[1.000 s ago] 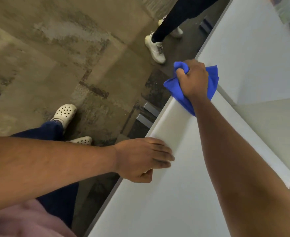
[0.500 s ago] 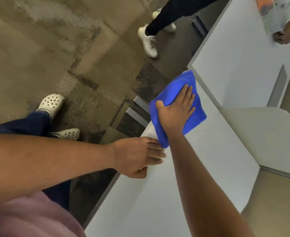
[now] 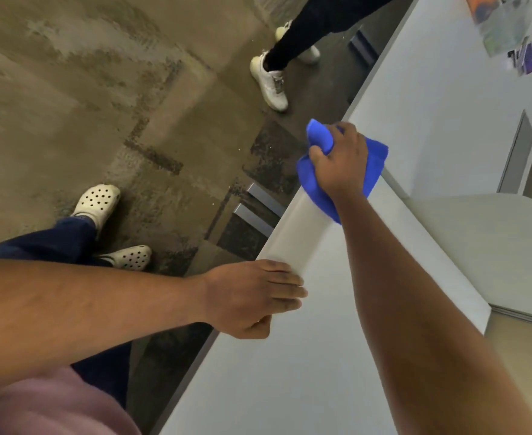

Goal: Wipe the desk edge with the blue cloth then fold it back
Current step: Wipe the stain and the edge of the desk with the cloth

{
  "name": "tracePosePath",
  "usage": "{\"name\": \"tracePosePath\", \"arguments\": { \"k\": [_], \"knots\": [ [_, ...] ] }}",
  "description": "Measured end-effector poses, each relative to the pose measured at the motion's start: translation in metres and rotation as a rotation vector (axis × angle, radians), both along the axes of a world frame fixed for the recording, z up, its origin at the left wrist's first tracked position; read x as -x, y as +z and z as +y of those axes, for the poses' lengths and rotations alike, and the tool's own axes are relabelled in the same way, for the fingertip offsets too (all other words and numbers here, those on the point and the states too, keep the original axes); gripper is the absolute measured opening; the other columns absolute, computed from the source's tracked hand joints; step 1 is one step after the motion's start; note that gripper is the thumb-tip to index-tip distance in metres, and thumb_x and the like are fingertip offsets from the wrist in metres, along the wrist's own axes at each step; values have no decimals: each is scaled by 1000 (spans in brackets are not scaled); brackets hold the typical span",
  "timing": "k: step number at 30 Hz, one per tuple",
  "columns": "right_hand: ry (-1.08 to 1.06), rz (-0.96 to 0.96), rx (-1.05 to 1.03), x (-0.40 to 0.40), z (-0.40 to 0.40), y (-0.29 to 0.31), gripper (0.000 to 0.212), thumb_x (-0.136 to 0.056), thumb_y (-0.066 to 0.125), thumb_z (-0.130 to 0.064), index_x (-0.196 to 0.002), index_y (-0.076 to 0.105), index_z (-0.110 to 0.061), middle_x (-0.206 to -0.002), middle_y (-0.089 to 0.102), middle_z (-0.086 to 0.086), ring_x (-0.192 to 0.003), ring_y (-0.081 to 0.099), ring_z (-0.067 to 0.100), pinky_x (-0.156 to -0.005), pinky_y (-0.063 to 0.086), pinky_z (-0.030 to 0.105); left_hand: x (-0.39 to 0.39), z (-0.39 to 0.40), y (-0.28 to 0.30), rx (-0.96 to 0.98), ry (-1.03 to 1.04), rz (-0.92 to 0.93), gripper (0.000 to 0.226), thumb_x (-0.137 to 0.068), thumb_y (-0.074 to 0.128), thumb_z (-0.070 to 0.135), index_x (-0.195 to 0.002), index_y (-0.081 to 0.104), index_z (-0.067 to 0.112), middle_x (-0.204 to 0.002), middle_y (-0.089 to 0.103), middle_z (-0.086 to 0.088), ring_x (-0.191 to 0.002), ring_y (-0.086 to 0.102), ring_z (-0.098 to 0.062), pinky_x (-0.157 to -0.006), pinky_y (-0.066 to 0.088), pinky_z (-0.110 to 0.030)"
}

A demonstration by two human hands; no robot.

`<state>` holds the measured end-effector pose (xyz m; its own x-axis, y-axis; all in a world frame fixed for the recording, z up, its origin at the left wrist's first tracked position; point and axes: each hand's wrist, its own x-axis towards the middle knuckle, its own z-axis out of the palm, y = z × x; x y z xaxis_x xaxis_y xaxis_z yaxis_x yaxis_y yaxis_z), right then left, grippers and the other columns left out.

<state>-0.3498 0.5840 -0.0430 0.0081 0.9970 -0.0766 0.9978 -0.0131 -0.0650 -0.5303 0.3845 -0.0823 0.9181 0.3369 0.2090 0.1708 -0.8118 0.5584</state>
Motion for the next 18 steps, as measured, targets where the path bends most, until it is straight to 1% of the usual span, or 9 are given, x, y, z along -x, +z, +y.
{"name": "tracePosePath", "arguments": {
  "k": [2, 6, 8, 11, 12, 13, 14, 16, 18],
  "knots": [
    [-32, 40, 8, -6, 10, 3, 38, -92, 53, -35, -119, 66, -11, -120, 68, 11, -109, 63, 33, -94, 47, 42, 0, 1, 0, -22, -6, 20, 58, -97, 41, 33, -147, 60, 11, -161, 51, -7, -154, 41, -22, -133, 14, -39],
    [-77, 137, -60, -18, 13, 0, 31, -99, 50, -33, -112, 67, -11, -105, 72, 6, -90, 58, 19, -82, 40, 29, -1, 6, -1, 11, -38, 36, 57, -98, 41, 33, -147, 60, 12, -161, 51, -7, -153, 41, -22, -132, 17, -40],
    [-124, 178, -110, -25, 6, -4, 35, -98, 46, -41, -105, 67, -13, -98, 70, 3, -85, 55, 17, -80, 43, 31, -2, 7, -2, 1, -44, 45, 58, -97, 42, 34, -146, 61, 12, -160, 52, -7, -152, 42, -22, -131, 18, -41],
    [-245, 223, -195, -36, -8, -6, 44, -97, 39, -55, -91, 61, -17, -88, 67, -1, -85, 61, 23, -88, 52, 46, -4, 6, -5, 26, -41, 29, 56, -94, 49, 33, -144, 63, 10, -158, 54, -9, -151, 44, -23, -129, 23, -42],
    [-277, 212, -233, -36, -13, -7, 46, -96, 39, -57, -93, 62, -17, -92, 69, 0, -90, 64, 25, -92, 52, 49, -3, 5, -5, 35, -43, 38, 57, -94, 51, 35, -144, 63, 11, -158, 54, -8, -151, 43, -23, -129, 24, -43],
    [-307, 190, -256, -34, -20, -9, 51, -96, 39, -59, -104, 66, -17, -105, 73, 1, -102, 66, 27, -101, 50, 50, -3, 5, -5, 35, -41, 46, 57, -94, 52, 37, -144, 63, 13, -158, 54, -6, -150, 43, -22, -129, 25, -43],
    [-332, 152, -247, -27, -28, -12, 60, -95, 39, -63, -125, 66, -17, -126, 71, 4, -122, 62, 28, -113, 43, 51, -3, 5, -5, 27, -33, 44, 57, -93, 54, 40, -143, 64, 14, -157, 55, -5, -149, 45, -22, -129, 26, -42],
    [-352, 44, -152, -7, -51, -18, 83, -94, 37, -72, -159, 38, -21, -165, 43, 5, -154, 36, 29, -128, 24, 52, -2, 4, -3, 22, 3, -14, 54, -90, 60, 39, -137, 68, 12, -152, 58, -7, -143, 50, -25, -126, 34, -42],
    [-304, -8, -74, 5, -80, -17, 92, -92, 35, -78, -166, 19, -24, -175, 22, 2, -162, 19, 28, -129, 14, 52, 1, -2, 0, 57, 123, -127, 47, -88, 68, 33, -128, 68, 7, -140, 60, -15, -133, 55, -33, -117, 45, -46]
  ]
}}
